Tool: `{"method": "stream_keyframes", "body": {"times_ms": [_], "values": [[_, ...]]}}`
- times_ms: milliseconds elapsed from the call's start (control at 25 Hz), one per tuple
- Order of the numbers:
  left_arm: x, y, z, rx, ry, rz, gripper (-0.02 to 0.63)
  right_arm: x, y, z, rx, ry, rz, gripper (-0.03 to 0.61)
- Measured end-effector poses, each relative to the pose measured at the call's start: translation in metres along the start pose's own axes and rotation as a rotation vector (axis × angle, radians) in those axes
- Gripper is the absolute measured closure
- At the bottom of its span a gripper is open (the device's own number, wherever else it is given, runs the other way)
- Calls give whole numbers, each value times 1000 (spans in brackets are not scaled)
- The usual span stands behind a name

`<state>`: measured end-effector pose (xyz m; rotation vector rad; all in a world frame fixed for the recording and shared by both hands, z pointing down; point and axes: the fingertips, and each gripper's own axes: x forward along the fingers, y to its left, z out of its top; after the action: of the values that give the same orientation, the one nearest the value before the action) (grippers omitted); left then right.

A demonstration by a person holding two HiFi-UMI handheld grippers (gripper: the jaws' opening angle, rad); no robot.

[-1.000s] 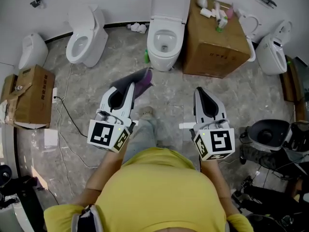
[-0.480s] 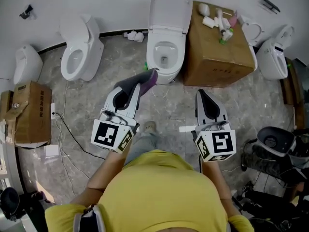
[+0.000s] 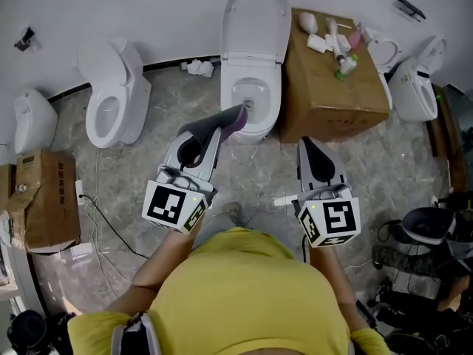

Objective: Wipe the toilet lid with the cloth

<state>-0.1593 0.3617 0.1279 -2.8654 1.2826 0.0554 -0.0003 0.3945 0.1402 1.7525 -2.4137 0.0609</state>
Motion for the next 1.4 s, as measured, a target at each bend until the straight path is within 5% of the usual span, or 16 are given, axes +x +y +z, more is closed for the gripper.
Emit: {"method": "stream_keyframes", "body": {"times_ms": [520,1400], "values": [[70,43,-27,-38,36,-3,594,81,-38,-6,8,23,19,561],[312,135,-25,-19,46,78,594,310,-187,29,-15,15,163,561]]}}
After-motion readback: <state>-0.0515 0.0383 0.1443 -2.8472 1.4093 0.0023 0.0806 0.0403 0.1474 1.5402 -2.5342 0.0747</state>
